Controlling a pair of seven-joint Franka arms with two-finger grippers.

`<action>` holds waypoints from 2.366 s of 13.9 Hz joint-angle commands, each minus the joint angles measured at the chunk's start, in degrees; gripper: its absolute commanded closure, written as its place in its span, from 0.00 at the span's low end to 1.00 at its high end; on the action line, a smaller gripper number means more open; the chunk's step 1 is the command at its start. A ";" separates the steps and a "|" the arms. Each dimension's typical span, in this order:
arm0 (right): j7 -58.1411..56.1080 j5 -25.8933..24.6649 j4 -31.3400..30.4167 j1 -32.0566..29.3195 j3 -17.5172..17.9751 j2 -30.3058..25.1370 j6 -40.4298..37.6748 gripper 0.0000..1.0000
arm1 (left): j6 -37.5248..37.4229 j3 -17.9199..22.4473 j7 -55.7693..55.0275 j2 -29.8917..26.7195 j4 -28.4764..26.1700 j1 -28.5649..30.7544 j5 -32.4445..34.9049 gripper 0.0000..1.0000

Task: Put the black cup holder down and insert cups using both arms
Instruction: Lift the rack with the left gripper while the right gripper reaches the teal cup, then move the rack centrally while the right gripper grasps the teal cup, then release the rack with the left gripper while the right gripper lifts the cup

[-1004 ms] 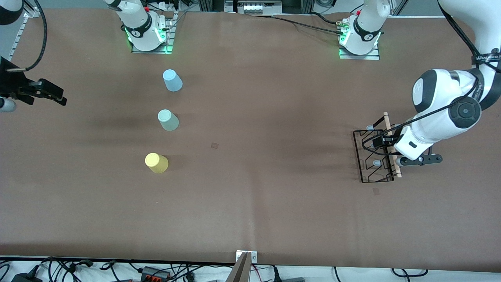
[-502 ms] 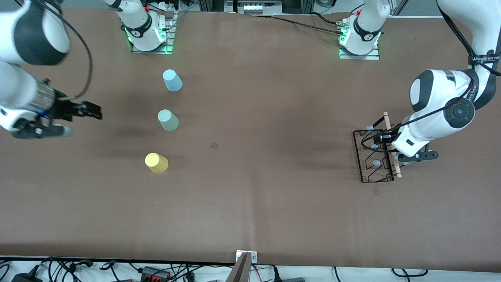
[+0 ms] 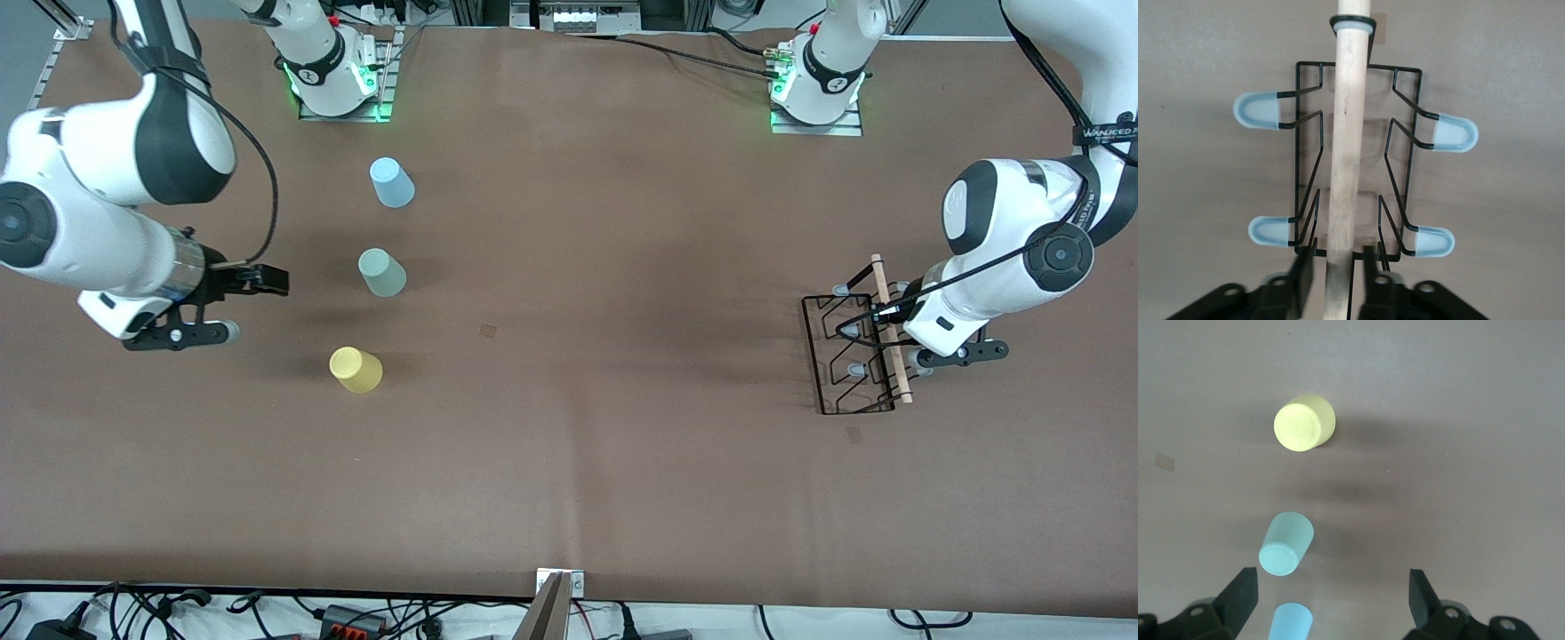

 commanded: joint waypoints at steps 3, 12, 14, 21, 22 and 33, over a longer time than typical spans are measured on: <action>8.25 0.90 -11.34 5.46 0.03 -0.59 11.97 0.00 | -1.48 -0.44 -2.45 -1.11 -0.29 -0.86 1.39 0.95; 12.14 3.98 -19.36 8.20 0.12 2.66 17.81 0.00 | -13.27 -0.53 -17.89 1.42 16.47 -23.07 0.51 0.99; 12.14 6.25 -19.54 8.20 0.38 3.71 17.81 0.00 | -13.19 -0.53 -24.23 3.71 20.09 -28.44 -1.06 0.99; 12.22 7.93 -22.00 8.29 0.38 4.77 17.28 0.00 | -11.87 -0.44 -33.82 14.86 32.21 -39.52 -5.38 0.99; 12.22 7.93 -23.13 8.20 0.38 4.68 17.63 0.00 | -11.26 -0.44 -35.66 17.41 34.84 -40.41 -5.38 0.99; 12.22 7.93 -22.80 8.11 0.29 5.12 16.31 0.56 | -5.28 -0.44 -39.73 26.13 40.58 -44.99 -5.38 0.93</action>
